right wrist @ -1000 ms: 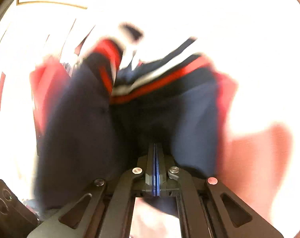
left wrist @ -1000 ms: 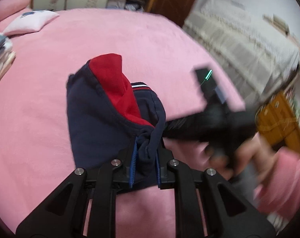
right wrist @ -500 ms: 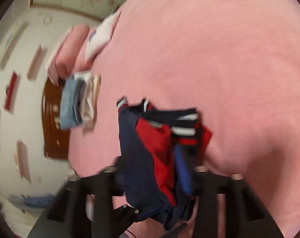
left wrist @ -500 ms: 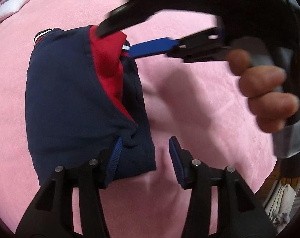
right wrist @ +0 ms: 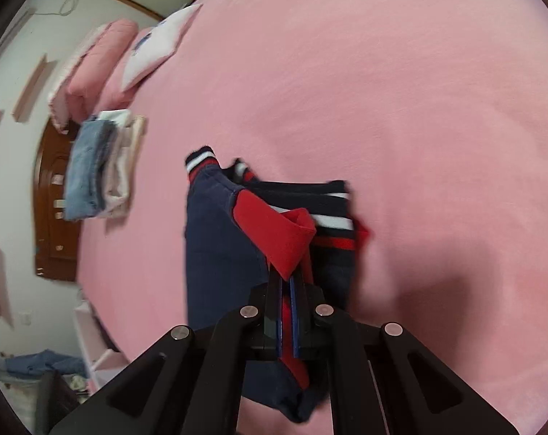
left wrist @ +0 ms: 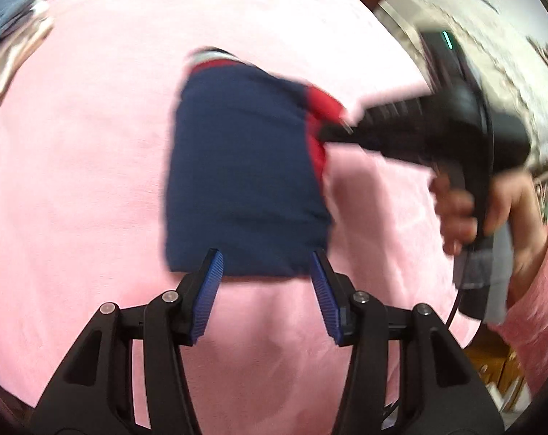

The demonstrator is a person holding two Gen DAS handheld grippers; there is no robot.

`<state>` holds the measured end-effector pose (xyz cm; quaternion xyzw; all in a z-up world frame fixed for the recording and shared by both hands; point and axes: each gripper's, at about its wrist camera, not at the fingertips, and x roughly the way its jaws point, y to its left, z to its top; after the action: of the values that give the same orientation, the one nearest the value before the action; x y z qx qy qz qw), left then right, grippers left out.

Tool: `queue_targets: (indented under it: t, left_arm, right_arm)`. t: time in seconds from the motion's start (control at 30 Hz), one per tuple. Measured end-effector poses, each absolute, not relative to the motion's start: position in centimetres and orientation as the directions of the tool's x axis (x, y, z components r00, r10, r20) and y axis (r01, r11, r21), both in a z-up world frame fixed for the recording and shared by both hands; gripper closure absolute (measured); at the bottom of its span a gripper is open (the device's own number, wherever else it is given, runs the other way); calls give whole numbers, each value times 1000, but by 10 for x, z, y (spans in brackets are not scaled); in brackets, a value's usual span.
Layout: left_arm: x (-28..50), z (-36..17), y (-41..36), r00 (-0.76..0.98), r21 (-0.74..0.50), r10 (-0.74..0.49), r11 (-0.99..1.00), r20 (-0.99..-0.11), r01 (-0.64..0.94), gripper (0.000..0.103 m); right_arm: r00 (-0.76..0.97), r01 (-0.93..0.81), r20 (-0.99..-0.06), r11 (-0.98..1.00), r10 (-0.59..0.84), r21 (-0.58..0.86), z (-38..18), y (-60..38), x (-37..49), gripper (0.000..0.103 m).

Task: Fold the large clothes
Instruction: 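Press the folded navy bundle flat with both grippers and release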

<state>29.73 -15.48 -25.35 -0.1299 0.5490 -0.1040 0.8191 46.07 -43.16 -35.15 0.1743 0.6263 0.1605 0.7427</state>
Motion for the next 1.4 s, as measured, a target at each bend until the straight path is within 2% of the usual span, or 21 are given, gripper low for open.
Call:
queue_targets:
  t: [0.13,0.23,0.37,0.43,0.47,0.53,0.6,0.67,0.73,0.87,0.97,1.13,1.2,1.27,1.33,1.4]
  left_arm:
    - [300,-256,-138,388,-336,-302,942,-871,-21,56]
    - [314,-262,-142,366,-296,-260,954,-894,-46,56]
    - [329,-265,-147,332,-233,-200,970,-922,-64,56]
    - [327,-281,-148,319,-258,-231,965,-919,-44,56]
    - [334,-283,-150,320,-272,-249,962,-914,-29,56]
    - [341,-284,-148,323,-300,-283,954,-903,-4,56]
    - [352,-291,-144,281,-311,-293,950,-914,-20,59]
    - [369,-301,-141,262,-279,-260,960,-929,-36,59]
    - [376,-310,-144,268,-277,-255,960,-929,-46,59]
    - [382,-331,-139,254,-328,-296,940,-921,-92,59]
    - [387,-340,-136,244,-354,-321,929,-915,-106,59]
    - [381,-337,-140,262,-334,-298,937,-918,-105,59]
    - [377,-324,-136,260,-275,-234,952,-937,-135,59]
    - [371,-310,-133,252,-218,-172,961,-952,-167,58]
    - [365,-305,-132,238,-198,-154,964,-959,-175,58]
    - [360,-301,-130,227,-171,-126,967,-966,-189,58]
  right_arm:
    - [134,11,-888,896,439,444,-368,-447,459,100]
    - [115,-29,-913,920,392,392,-384,-437,463,100]
    - [181,-6,-908,923,379,384,-360,-433,461,98]
    - [259,-45,-887,922,383,385,-334,-432,453,91]
    - [283,-72,-874,917,396,392,-323,-430,449,82]
    - [301,-118,-833,885,464,450,-306,-431,444,75]
    - [314,-163,-785,845,534,510,-293,-428,440,74]
    - [277,-212,-776,823,567,526,-291,-418,439,74]
    - [179,-230,-797,812,577,537,-304,-403,443,75]
    - [32,-228,-882,862,471,453,-353,-379,450,95]
    - [97,-196,-883,879,459,435,-356,-387,456,103]
    - [312,-103,-918,969,245,224,-328,-405,450,103]
    - [354,-120,-910,976,214,182,-312,-408,439,99]
    - [356,-82,-918,984,175,156,-302,-416,426,82]
    - [342,-42,-920,981,190,187,-297,-421,412,71]
    - [317,-24,-925,977,209,213,-297,-428,394,66]
